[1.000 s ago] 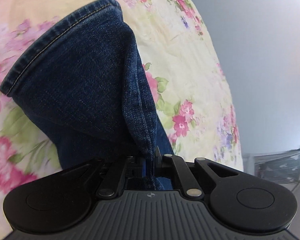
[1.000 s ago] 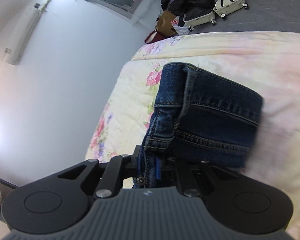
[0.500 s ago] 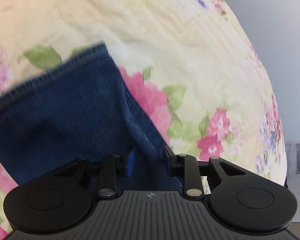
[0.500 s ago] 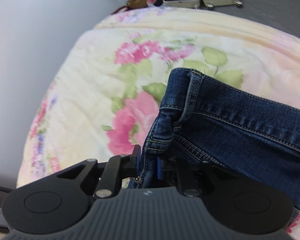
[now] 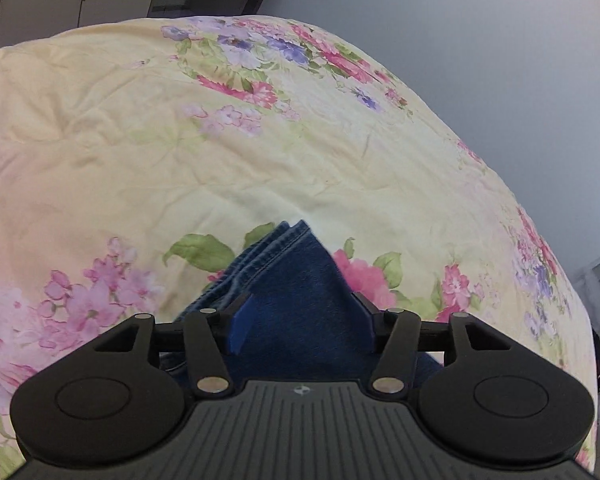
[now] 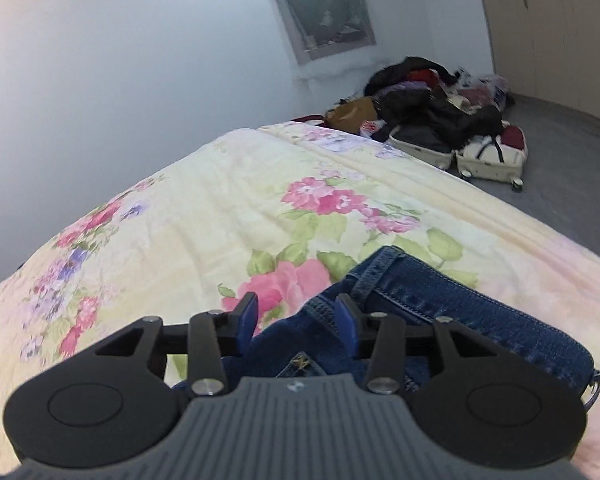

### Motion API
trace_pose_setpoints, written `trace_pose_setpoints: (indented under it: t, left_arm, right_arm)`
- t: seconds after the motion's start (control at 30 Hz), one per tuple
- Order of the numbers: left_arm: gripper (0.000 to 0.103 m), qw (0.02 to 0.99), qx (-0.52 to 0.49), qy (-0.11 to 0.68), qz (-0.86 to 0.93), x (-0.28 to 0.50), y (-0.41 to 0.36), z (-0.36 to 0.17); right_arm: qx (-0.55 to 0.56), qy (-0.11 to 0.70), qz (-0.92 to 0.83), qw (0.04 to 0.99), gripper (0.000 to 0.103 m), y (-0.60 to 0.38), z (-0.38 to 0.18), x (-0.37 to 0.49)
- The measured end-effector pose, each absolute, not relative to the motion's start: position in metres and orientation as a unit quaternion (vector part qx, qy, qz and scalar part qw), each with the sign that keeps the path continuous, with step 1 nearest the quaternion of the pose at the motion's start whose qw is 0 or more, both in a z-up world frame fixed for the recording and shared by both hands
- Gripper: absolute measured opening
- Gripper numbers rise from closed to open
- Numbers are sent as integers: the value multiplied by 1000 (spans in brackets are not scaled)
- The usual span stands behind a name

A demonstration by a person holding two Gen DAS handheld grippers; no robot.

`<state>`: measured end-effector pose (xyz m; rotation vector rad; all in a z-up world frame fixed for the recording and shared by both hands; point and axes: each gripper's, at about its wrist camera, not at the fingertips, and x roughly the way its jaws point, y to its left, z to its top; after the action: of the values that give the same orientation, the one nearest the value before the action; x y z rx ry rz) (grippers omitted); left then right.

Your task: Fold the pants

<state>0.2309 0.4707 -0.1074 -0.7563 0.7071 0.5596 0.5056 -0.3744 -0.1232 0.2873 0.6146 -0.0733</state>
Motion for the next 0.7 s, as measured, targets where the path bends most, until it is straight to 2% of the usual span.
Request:
trace_pose_setpoints:
  t: [0.13, 0.27, 0.47, 0.7]
  left_arm:
    - [64, 831, -363, 343, 243, 215, 474, -124]
    - [64, 851, -299, 361, 238, 216, 465, -124]
    - [66, 865, -306, 312, 248, 190, 475, -116]
    - [67, 856, -312, 350, 219, 180, 484, -137]
  right_arm:
    - [72, 302, 59, 949, 40, -303, -113, 497]
    - [35, 318, 187, 929, 40, -210, -113, 487]
    - [-124, 313, 393, 856, 40, -37, -126, 456]
    - [-235, 307, 520, 762, 41, 127, -143, 431]
